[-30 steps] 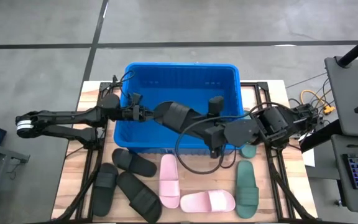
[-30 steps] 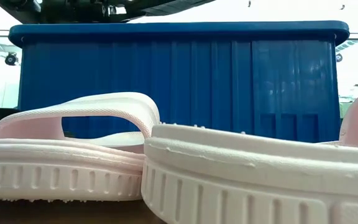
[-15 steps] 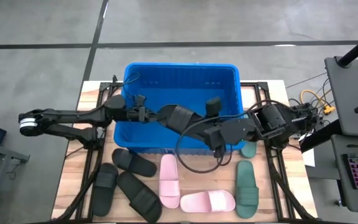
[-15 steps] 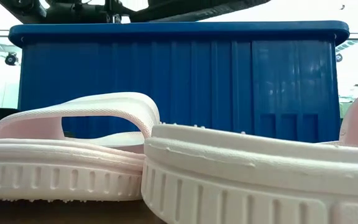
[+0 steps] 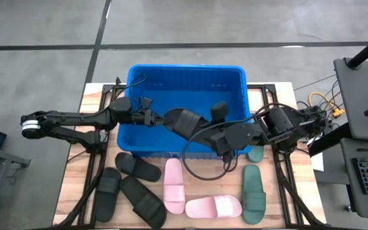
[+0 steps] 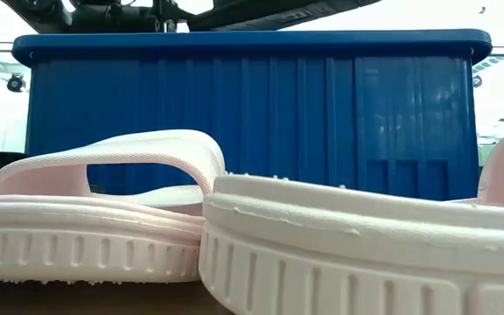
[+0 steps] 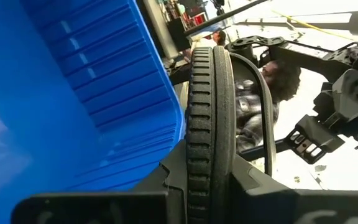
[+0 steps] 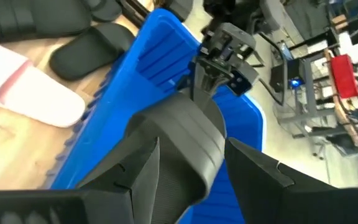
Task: Pick and place slides into bin
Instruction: Put the black slide into the blue bin
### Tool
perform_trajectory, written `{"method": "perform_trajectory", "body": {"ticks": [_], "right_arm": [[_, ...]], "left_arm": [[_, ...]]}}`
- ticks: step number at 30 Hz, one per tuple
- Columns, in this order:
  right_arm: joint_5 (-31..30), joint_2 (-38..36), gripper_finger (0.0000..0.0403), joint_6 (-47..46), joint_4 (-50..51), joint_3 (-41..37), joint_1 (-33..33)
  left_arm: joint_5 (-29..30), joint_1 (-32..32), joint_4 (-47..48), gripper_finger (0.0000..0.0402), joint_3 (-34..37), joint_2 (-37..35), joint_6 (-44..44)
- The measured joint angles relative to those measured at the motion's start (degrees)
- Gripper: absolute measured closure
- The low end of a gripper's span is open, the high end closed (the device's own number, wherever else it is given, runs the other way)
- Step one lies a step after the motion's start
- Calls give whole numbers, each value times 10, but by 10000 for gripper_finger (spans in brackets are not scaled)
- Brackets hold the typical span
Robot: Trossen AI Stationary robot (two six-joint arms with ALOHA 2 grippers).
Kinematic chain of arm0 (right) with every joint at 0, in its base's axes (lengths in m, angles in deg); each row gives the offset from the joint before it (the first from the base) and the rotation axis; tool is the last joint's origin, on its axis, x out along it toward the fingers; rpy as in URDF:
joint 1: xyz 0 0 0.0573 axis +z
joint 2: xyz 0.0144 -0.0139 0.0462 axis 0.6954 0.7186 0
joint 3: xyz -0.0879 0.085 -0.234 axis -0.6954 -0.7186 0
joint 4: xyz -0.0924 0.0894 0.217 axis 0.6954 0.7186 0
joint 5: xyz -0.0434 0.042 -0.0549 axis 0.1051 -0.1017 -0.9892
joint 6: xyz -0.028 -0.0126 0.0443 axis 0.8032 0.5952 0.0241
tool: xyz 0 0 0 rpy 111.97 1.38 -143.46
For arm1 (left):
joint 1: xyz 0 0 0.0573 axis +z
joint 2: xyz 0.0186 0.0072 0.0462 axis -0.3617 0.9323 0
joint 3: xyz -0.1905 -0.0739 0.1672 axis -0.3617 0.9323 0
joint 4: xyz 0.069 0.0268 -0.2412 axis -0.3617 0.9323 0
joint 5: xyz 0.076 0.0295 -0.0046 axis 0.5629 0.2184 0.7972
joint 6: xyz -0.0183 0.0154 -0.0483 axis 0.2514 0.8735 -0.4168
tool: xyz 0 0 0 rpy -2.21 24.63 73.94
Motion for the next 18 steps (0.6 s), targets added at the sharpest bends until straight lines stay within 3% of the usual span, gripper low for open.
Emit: {"method": "perform_trajectory", "body": {"ticks": [18], "right_arm": [[-7,30,230,68,-6,-4,-4]], "left_arm": [[-14,0,-11,375,1,1,-2]]}}
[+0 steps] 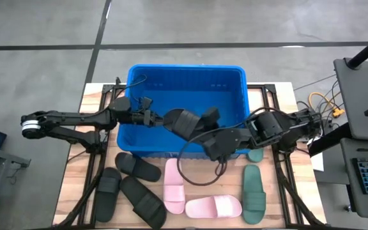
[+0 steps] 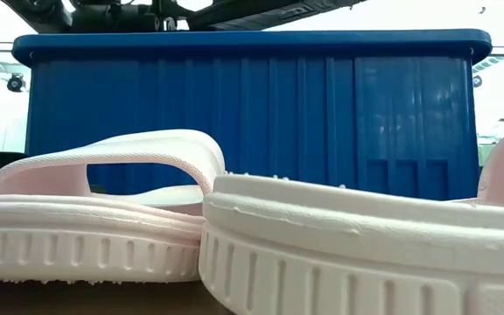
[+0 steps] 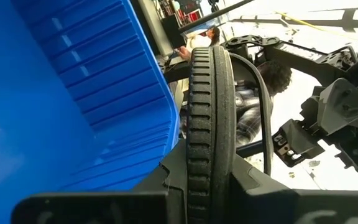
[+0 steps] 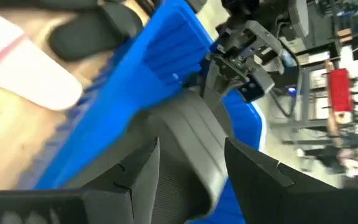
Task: Pick and place slides into bin
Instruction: Put the black slide into the blue bin
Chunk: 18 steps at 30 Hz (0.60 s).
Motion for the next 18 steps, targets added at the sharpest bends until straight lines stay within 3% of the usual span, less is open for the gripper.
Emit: {"method": "perform_trajectory", "body": {"ticks": [18], "right_arm": [[-44,32,235,55,-11,-1,-6]], "left_arm": [[-43,0,-11,375,-1,-2,-2]]}}
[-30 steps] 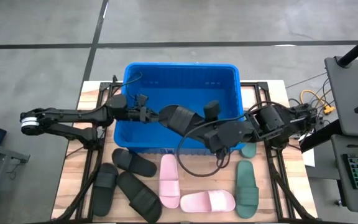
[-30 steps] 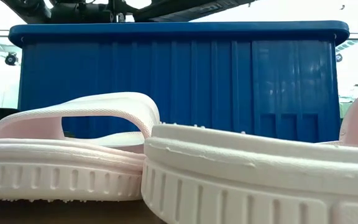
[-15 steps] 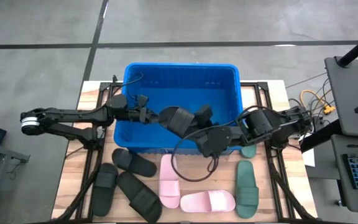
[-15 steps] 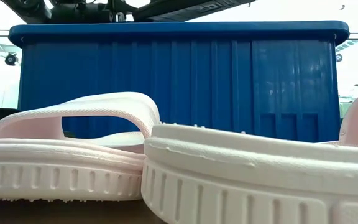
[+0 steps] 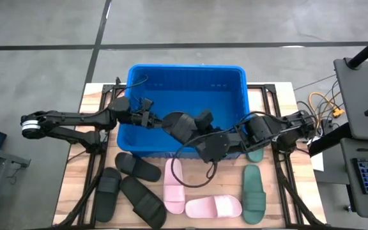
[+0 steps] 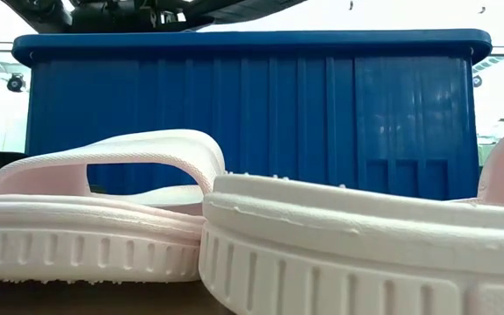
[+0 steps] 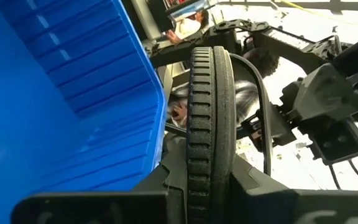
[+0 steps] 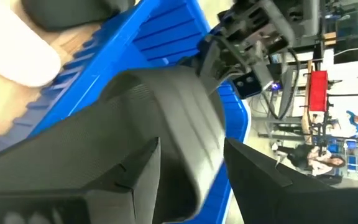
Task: Pick and place slides into bin
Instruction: Put the black slide into the blue bin
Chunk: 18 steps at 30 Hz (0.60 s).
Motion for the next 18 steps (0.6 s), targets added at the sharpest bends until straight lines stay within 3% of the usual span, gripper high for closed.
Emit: {"method": "perform_trajectory", "body": {"ticks": [7,18], "right_arm": [[-1,2,243,17,-5,-1,-1],[0,8,243,56,-65,-5,-2]], "left_arm": [[-27,0,-50,375,-1,1,-18],[-29,0,-53,375,0,2,-26]]}}
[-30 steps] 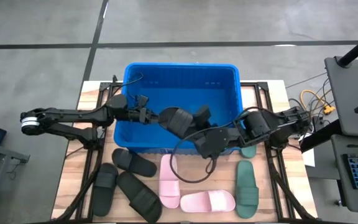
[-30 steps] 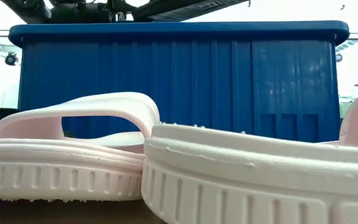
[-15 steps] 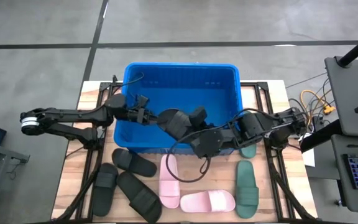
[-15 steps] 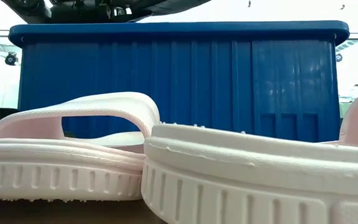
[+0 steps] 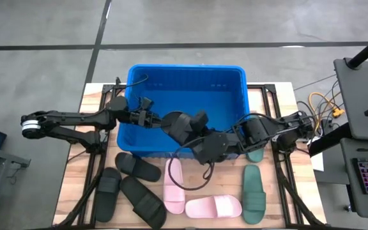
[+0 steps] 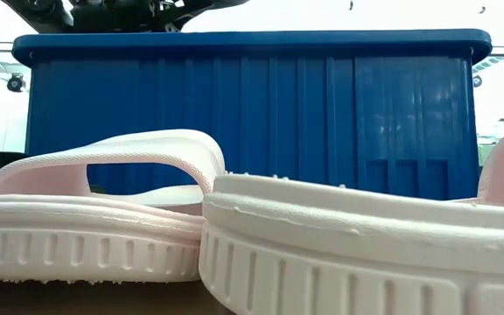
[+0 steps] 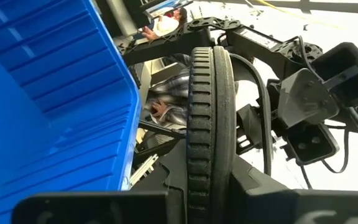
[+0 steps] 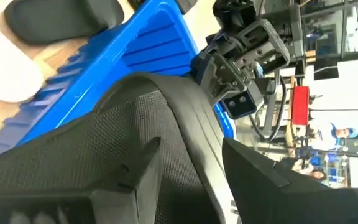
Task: Pick and place slides into bin
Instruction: Put the black slide into the blue bin
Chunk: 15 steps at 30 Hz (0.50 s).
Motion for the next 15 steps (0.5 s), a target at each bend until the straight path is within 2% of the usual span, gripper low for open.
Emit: {"method": "perform_trajectory", "body": {"ticks": [15], "right_arm": [[1,1,270,-9,-30,0,-9]], "left_arm": [[-14,0,-10,375,1,0,3]]}}
